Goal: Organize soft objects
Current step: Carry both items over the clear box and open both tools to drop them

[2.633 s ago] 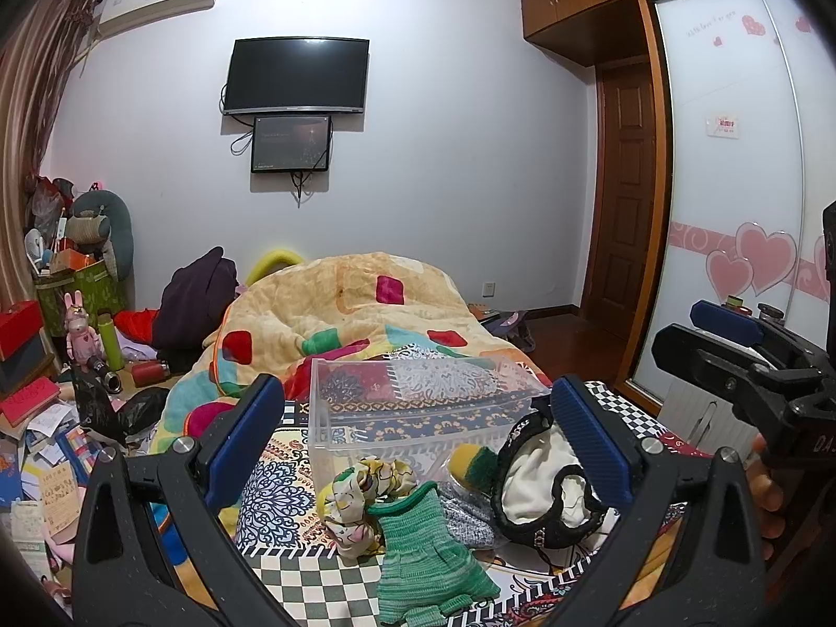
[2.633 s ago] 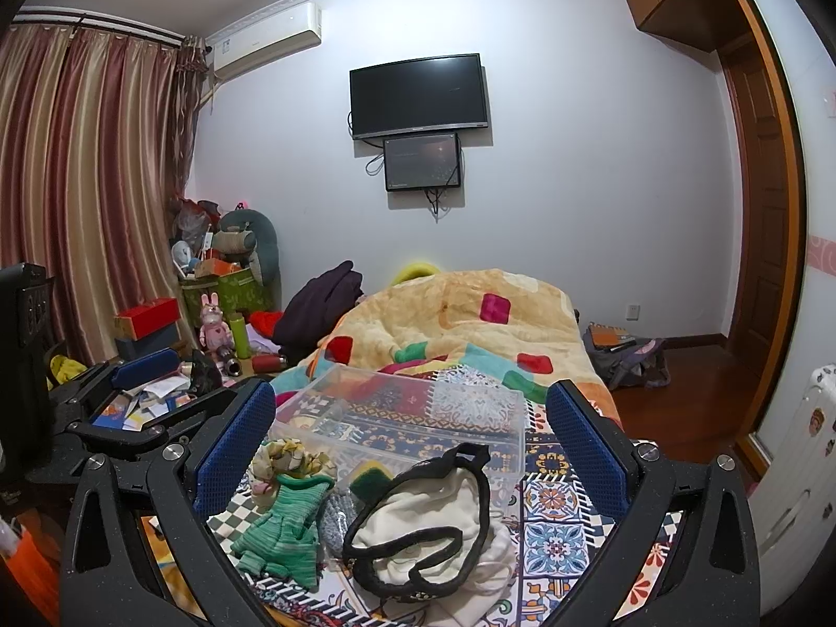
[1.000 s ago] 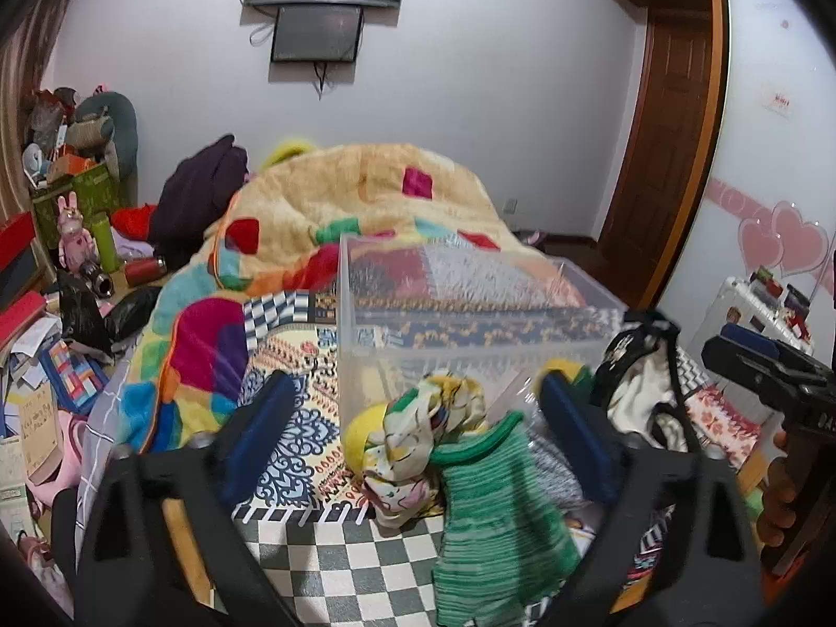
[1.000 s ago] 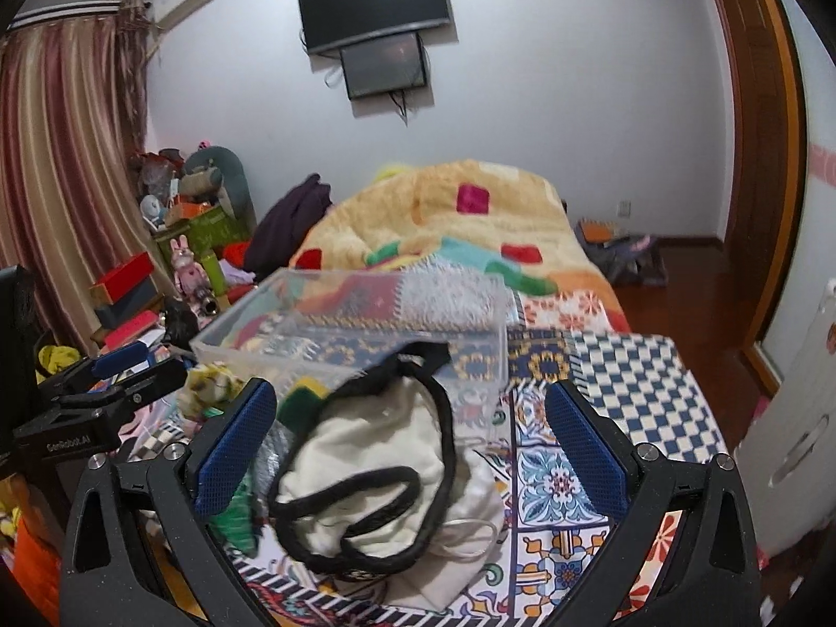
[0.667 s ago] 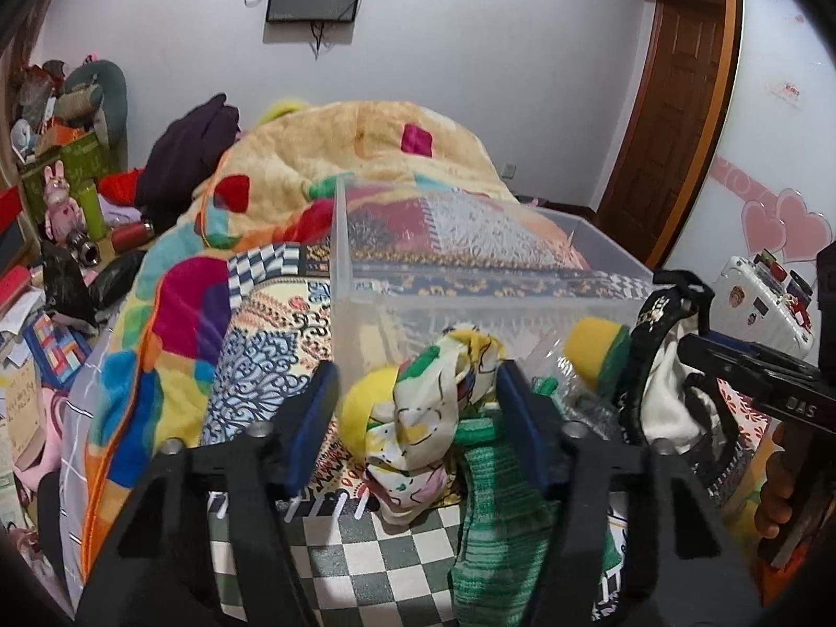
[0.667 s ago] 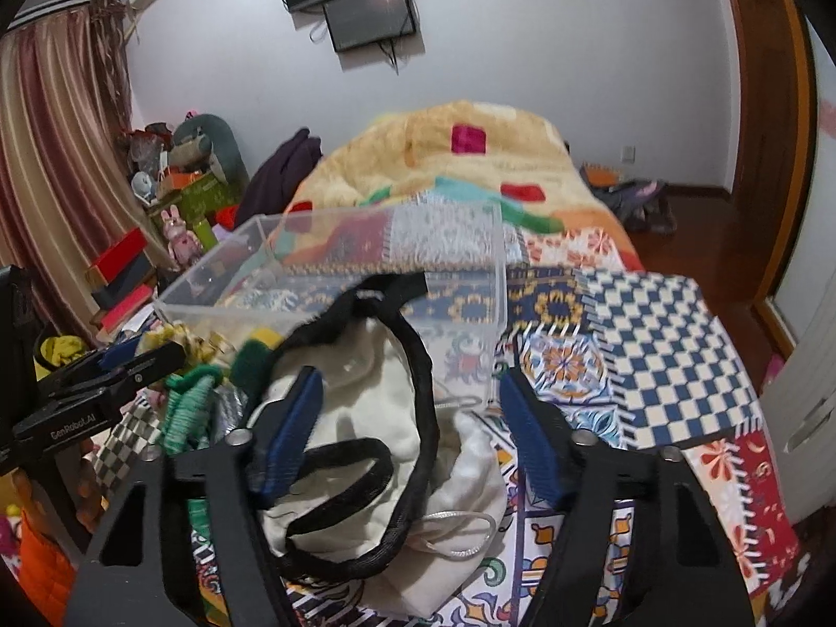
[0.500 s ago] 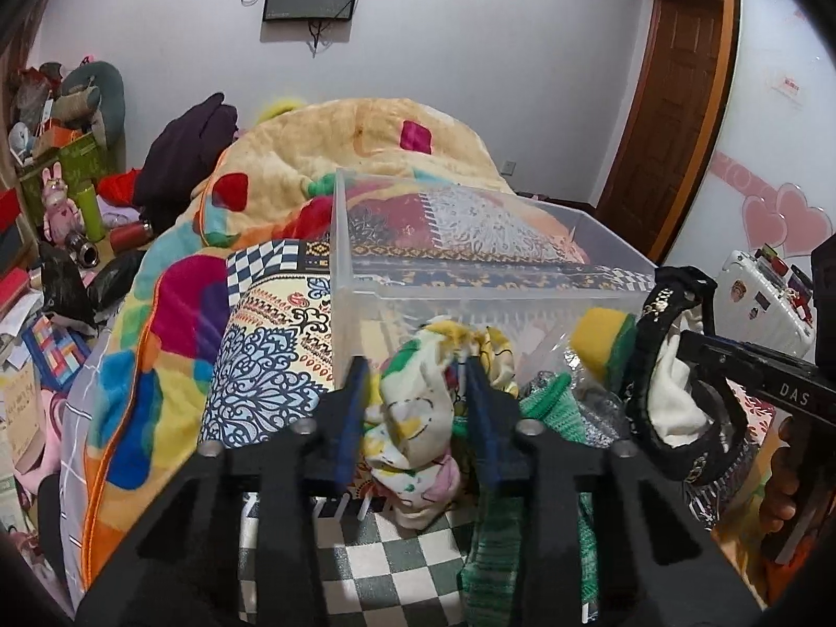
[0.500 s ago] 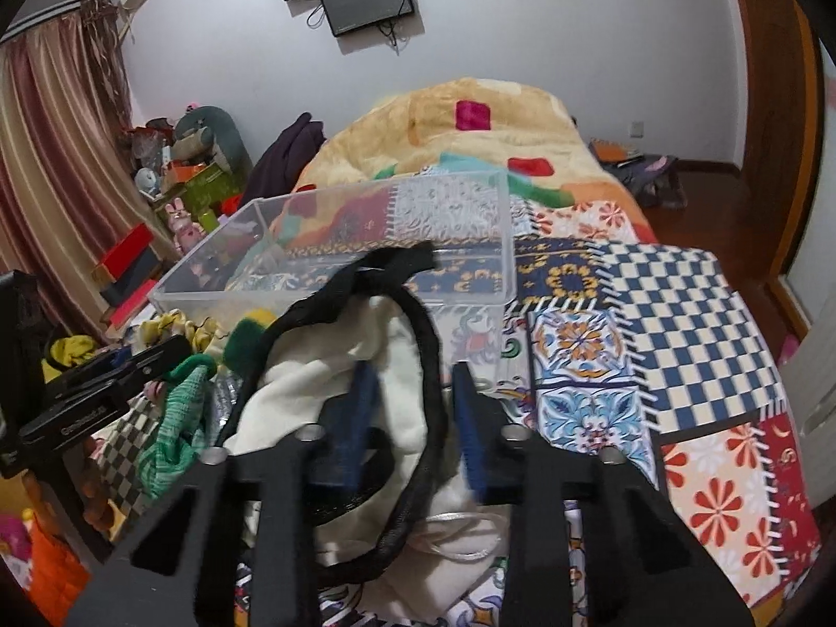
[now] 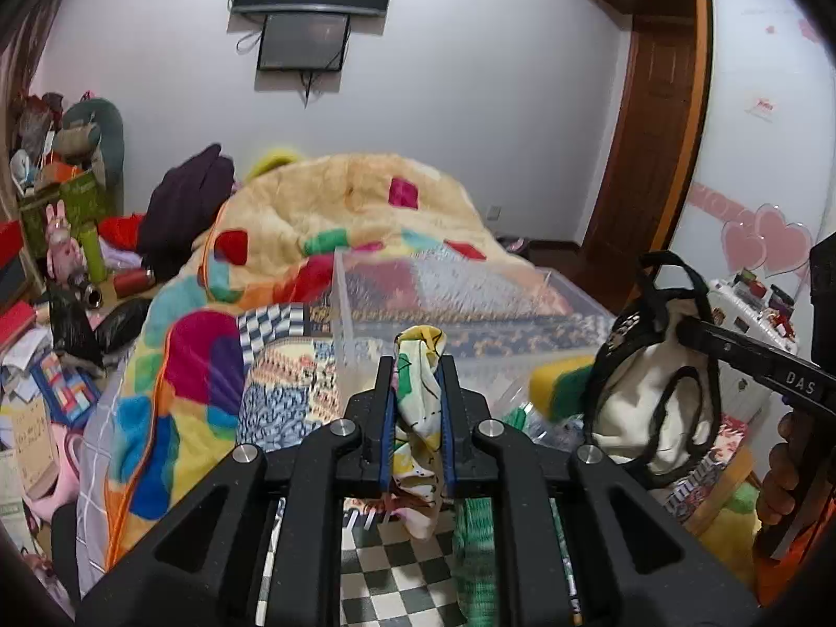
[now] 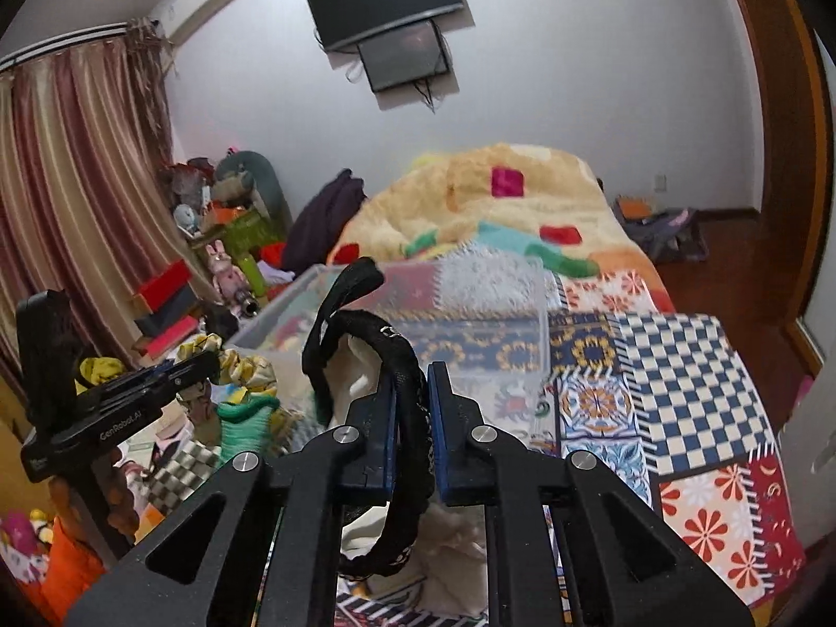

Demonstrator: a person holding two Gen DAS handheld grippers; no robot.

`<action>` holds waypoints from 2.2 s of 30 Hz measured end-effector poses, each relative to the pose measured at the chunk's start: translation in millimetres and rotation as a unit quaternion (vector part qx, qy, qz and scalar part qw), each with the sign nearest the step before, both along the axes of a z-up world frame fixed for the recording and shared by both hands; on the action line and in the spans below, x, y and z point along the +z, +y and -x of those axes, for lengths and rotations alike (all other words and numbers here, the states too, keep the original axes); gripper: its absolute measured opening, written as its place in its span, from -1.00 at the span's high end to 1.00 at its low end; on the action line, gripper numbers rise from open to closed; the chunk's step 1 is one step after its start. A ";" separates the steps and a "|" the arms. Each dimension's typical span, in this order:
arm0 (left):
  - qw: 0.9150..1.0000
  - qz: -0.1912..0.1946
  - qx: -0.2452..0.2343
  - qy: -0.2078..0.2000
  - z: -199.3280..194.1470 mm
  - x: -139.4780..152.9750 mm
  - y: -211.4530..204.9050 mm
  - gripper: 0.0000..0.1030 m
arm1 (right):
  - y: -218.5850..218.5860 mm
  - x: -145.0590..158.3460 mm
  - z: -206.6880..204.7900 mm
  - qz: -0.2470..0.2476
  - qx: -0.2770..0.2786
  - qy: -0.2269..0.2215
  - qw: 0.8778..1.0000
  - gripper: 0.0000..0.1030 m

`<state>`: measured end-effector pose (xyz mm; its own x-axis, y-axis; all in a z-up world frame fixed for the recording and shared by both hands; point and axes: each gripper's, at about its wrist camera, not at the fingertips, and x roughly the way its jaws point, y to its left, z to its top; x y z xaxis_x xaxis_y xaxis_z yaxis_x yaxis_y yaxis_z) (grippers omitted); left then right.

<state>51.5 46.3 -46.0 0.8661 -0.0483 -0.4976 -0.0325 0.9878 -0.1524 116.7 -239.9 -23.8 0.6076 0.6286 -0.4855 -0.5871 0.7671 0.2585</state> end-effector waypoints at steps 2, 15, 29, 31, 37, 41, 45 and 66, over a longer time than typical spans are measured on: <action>1.000 -0.002 -0.002 -0.011 1.7 8.0 -1.1 0.74 | 0.9 6.9 0.2 -0.002 0.001 -0.011 1.000 0.81; 0.997 -0.018 -0.008 -0.069 -21.0 48.0 -1.5 0.74 | 4.1 40.9 -25.2 -0.030 -0.026 -0.064 0.997 0.81; 0.999 -0.032 -0.013 -0.008 -93.1 14.0 4.0 0.74 | 25.6 22.8 -78.1 -0.001 -0.060 -0.055 0.997 0.81; 0.999 -0.033 -0.018 0.015 -101.6 3.1 2.2 0.74 | 30.5 14.6 -83.0 0.013 -0.058 -0.043 0.997 0.81; 0.996 -0.025 -0.041 0.070 -117.1 -18.7 -1.8 0.74 | 43.1 -11.4 -97.2 0.063 -0.033 0.014 0.997 0.81; 0.994 -0.018 -0.050 0.092 -119.8 -26.3 -4.3 0.74 | 46.8 -26.2 -98.3 0.095 -0.024 0.042 0.994 0.79; 0.992 -0.022 -0.049 0.112 -120.5 -31.8 -6.2 0.56 | 47.4 -35.8 -98.9 0.112 -0.011 0.071 0.991 0.79; 0.999 -0.022 -0.013 0.048 -41.9 -10.0 7.1 -0.60 | 36.0 -11.8 -28.4 0.094 0.015 0.007 0.995 -0.60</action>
<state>93.4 53.4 -56.0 0.8124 -0.0467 -0.5812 -0.0193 0.9941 -0.1068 145.1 -204.0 -35.6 0.5829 0.5426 -0.6048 -0.6073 0.7855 0.1193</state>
